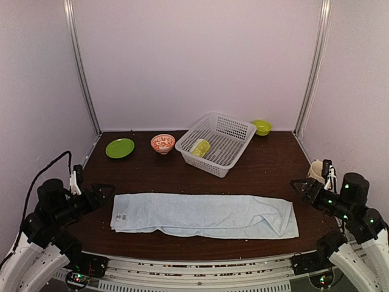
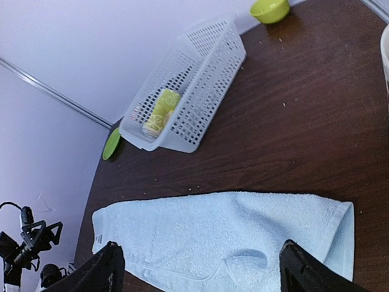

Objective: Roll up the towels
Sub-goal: Fold the towel at the center of the board, then adjust the towel at the center of the board.

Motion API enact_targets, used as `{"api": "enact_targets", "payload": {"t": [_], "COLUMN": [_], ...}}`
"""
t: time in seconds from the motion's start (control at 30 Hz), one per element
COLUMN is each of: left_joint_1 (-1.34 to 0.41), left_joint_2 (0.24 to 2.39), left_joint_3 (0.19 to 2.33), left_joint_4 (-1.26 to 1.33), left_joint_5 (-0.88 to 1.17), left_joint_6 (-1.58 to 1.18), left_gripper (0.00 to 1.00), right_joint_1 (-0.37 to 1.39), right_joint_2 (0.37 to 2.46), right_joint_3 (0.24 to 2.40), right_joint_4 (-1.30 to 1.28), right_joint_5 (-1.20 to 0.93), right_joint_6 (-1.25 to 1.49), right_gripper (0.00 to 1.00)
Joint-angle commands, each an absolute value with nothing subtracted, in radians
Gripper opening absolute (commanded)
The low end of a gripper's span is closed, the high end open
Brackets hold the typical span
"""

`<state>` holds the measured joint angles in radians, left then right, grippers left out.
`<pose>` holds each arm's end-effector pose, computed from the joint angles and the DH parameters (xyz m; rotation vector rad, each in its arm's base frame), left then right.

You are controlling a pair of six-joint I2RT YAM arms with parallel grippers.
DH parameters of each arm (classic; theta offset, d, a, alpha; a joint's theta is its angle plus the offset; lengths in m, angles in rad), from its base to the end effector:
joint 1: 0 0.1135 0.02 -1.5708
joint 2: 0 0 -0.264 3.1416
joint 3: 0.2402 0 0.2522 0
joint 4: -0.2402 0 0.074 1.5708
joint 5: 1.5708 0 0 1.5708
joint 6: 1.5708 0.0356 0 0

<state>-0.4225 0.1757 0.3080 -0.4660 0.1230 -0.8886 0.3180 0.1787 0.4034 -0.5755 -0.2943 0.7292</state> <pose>0.0878 -0.0443 0.2156 -0.3823 1.9962 -0.9801 0.0795 0.0370 0.2364 0.2078 2.0225 0.9663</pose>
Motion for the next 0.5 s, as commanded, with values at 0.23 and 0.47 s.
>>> {"api": "enact_targets", "payload": {"t": [0.23,0.47], "left_joint_1": [-0.573,-0.710], "left_joint_2": [0.859,1.250], "left_joint_3": [0.561,0.687], "left_joint_4": [-0.339,-0.185], "left_joint_5": [0.093,0.154], "left_joint_6": [-0.859,-0.835], "left_gripper": [0.63,0.43], "right_joint_1": [0.363,0.486], "right_joint_2": [0.714,0.878], "right_joint_3": [0.508,0.568], "right_joint_4": [-0.579,-0.538], "right_joint_5": [-0.184,-0.085], "right_joint_6": [0.661,0.688], "right_gripper": [0.59,0.61]}}
